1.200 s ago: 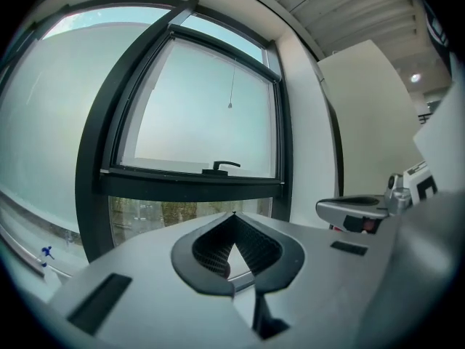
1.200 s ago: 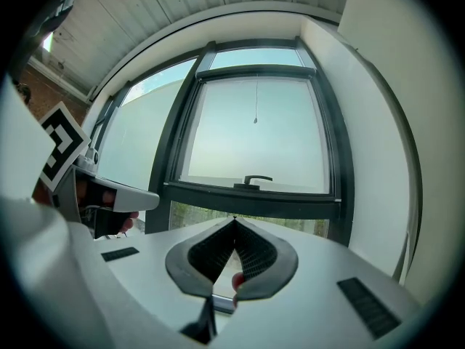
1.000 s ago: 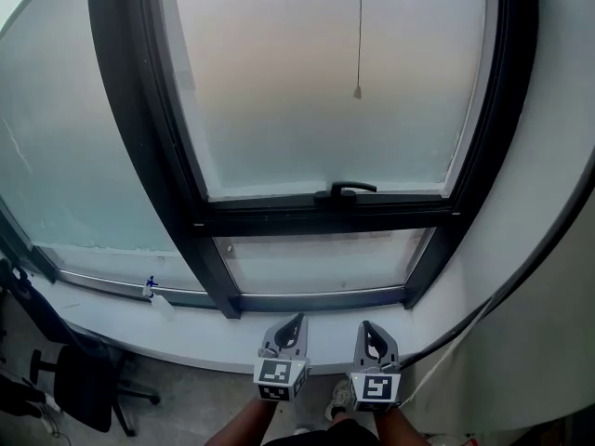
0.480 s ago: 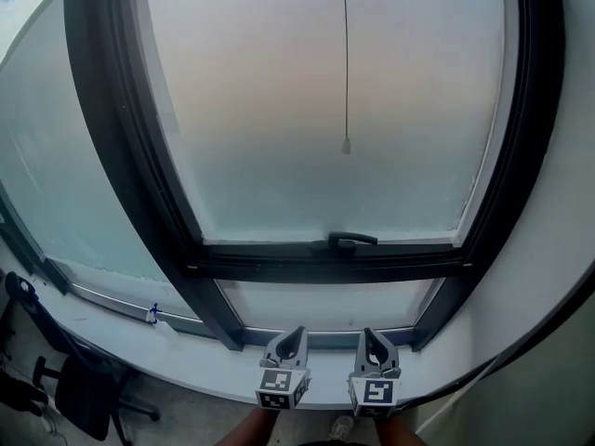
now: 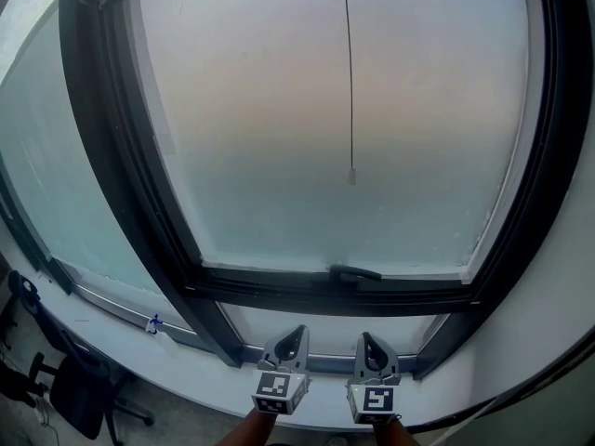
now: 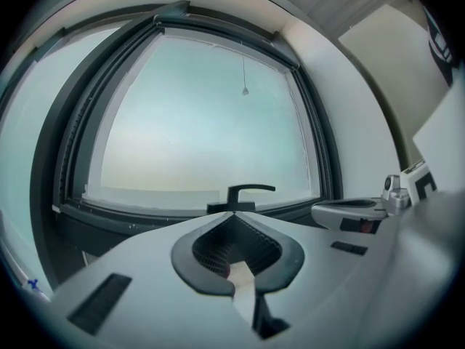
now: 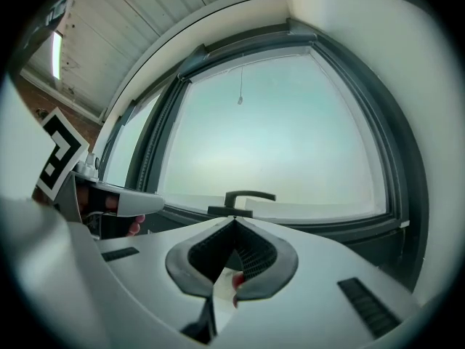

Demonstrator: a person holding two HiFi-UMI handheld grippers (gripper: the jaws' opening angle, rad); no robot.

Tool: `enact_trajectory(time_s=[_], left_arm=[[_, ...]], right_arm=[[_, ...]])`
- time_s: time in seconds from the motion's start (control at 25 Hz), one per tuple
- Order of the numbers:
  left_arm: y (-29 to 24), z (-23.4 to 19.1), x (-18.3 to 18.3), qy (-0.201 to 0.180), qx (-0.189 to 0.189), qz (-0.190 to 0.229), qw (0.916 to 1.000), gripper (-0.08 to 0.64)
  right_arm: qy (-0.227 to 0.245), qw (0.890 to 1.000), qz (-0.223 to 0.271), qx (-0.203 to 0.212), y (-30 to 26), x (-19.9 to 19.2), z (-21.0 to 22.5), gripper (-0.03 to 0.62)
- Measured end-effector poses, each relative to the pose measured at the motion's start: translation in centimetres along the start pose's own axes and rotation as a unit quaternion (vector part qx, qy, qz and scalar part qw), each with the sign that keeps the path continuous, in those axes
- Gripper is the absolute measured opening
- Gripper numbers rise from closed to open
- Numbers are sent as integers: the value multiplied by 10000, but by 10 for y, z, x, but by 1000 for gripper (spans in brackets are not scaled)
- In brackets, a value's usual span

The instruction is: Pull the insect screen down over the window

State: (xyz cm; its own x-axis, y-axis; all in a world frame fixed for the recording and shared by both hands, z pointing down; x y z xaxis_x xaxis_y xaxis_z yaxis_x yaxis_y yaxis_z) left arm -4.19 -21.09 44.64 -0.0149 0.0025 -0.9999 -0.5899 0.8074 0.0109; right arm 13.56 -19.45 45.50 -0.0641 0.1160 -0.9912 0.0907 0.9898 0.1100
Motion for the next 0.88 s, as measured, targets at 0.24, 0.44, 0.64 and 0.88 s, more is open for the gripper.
enact_trajectory(time_s=[0.24,0.44,0.64,0.88], left_arm=[[-15,-28,45,-196,-101,486,9986,2],[-31,-45,82,-249,-219,839,9959,2],[-60,-56,115,-778,-550,834,9920,3],[-83,-78,163,-1560,-448,788,9836,3]], right_arm=[[107,9998,85,-152,-24,37,-3,3],[295,9973,613,-269,-47,79,-5,3],[743,9937,840,-30,-80,107,-5,4],[1597,9810,1094,-79,-115,146,3,8]])
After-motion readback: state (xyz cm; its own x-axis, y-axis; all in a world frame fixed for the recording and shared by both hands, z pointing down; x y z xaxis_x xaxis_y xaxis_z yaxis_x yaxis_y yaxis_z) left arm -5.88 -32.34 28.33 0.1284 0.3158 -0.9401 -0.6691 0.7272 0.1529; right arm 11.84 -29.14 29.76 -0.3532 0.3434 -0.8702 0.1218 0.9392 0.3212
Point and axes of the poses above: the fingertips, and each gripper's own axes: y backward along the fingers, z to its right, x out of its top, the point moved 7 cm from there along y, backward along the fingers, and after that the axes turned 13 degrees about -x, right-handed, at the moved point
